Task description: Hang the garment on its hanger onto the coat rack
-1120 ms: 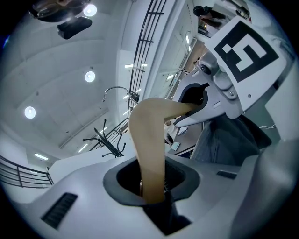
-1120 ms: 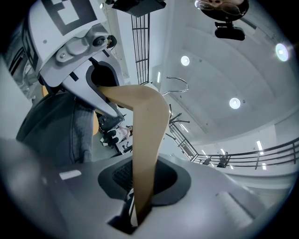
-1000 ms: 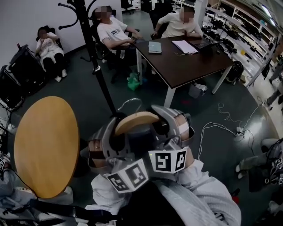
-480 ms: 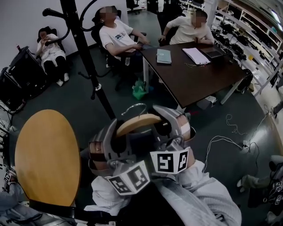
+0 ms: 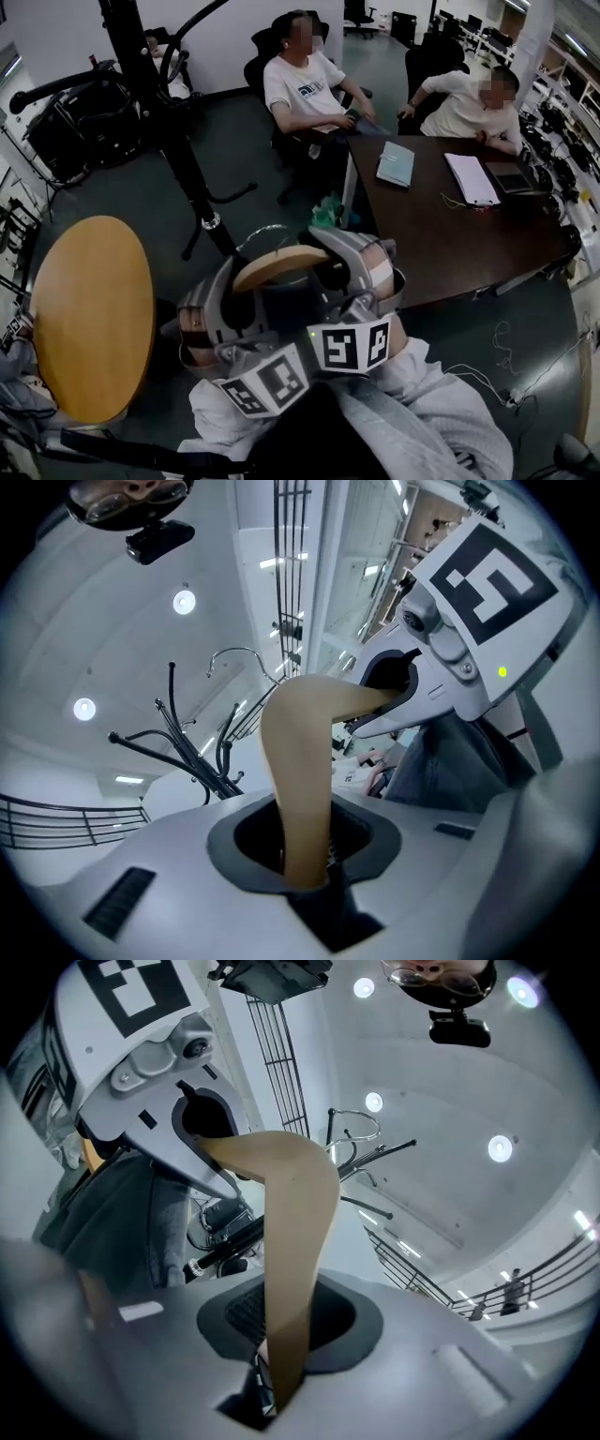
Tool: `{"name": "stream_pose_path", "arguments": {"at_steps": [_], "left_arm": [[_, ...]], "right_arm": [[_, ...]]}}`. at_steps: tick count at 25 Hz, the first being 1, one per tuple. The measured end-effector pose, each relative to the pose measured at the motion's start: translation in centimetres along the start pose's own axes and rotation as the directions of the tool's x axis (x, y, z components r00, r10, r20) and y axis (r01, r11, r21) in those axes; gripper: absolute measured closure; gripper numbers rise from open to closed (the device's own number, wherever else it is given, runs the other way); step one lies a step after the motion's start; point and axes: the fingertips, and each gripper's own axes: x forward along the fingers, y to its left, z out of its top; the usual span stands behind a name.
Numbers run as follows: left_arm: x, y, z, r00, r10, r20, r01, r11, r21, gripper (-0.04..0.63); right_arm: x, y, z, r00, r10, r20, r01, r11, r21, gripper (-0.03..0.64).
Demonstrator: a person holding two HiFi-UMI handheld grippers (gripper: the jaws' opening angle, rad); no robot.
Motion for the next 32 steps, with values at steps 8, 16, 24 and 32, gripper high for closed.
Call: {"name": "stream_pose_path", "arguments": {"at_steps": [8, 16, 24, 32], "left_arm": [[6.3, -0.3, 2.5, 0.973, 0.135, -0.186, -0.133, 0.991, 0.021, 0.511], [10.3, 2.9, 0.8, 0.942, 0.2, -0.269, -0.198, 0.98, 0.032, 0.511], [12.3, 6.7, -1.6, 0.923, 0.278, -0.267, -0.266, 0.961, 0.081, 0.511], [14.8, 10.6, -3.6, 0.891, 0.314, -0.329, -0.302, 0.949, 0.088, 0.511]], "right_arm": [[5.9, -4.3, -3.4, 0.969, 0.122, 0.214, -0.118, 0.993, -0.03, 0.561], [12.2, -5.1, -2.1, 0.935, 0.166, 0.312, -0.162, 0.986, -0.04, 0.56], [16.7, -4.7, 0.4, 0.922, 0.139, 0.361, -0.139, 0.99, -0.026, 0.56], [21.6, -4.7, 3.0, 0.893, 0.176, 0.414, -0.183, 0.983, -0.021, 0.56]]}}
